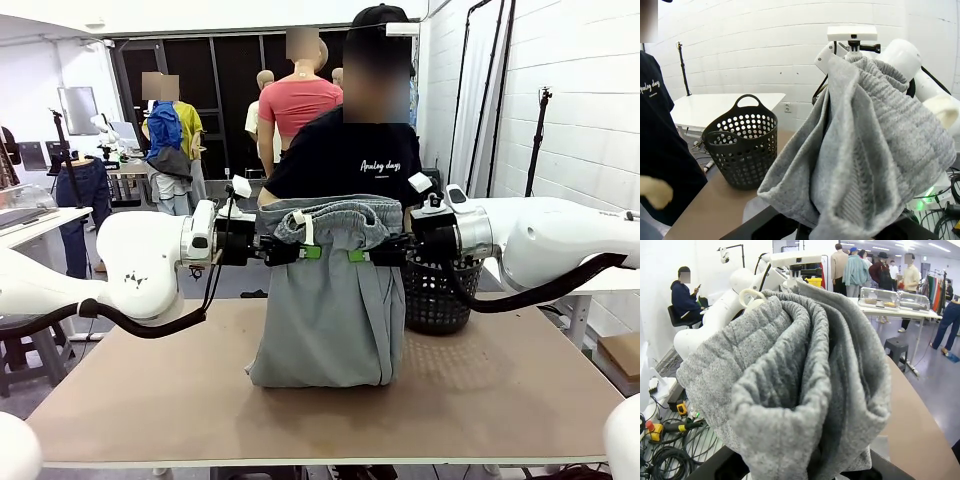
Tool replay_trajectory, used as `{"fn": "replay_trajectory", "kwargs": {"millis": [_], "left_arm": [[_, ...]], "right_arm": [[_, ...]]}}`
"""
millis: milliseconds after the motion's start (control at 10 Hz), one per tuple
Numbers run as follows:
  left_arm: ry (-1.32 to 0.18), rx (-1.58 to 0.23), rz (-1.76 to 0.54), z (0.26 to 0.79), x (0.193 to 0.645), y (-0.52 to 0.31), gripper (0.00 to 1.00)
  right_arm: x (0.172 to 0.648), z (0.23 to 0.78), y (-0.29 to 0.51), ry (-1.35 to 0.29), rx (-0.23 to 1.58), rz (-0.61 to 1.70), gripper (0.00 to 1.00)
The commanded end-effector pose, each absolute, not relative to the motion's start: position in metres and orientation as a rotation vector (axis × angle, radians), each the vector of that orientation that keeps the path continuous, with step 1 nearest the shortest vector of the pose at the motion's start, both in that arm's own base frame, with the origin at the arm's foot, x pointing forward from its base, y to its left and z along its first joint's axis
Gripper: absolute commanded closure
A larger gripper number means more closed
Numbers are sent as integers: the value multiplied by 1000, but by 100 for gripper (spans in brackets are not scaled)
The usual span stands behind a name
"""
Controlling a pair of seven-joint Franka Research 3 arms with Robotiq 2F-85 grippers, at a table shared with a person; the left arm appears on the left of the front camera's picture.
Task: Fold the training pants.
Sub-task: Fold the Training pants in half.
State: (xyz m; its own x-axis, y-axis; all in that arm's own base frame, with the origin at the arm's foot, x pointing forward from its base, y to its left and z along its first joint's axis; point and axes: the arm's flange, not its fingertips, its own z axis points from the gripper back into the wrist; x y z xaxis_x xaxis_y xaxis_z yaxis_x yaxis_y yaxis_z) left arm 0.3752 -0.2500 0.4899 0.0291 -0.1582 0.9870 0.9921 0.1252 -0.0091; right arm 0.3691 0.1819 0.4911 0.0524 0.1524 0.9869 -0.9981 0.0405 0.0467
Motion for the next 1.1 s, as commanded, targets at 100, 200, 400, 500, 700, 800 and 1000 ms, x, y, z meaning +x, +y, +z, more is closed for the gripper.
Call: {"fn": "replay_trajectory", "kwargs": {"millis": [100,200,400,500,700,800,1000], "left_arm": [[-1144,-989,-1179,491,375,-251,100],[-1144,-989,-1179,491,375,-251,100],[-1144,-989,-1179,491,375,-251,100],[-1144,-989,-1179,491,375,-251,100],[-1144,-989,-1179,491,375,-251,100],[-1144,-989,-1179,491,375,-251,100],[-1144,-989,-1179,491,375,-251,100]], "right_arm": [[365,491,183,-1081,1094,1215,100],[365,491,183,-1081,1094,1215,100],[365,491,183,-1081,1094,1215,100],[365,491,183,-1081,1094,1215,100],[365,491,183,-1081,1094,1215,100],[365,491,183,-1081,1094,1215,100],[365,491,183,-1081,1094,1215,100]]}}
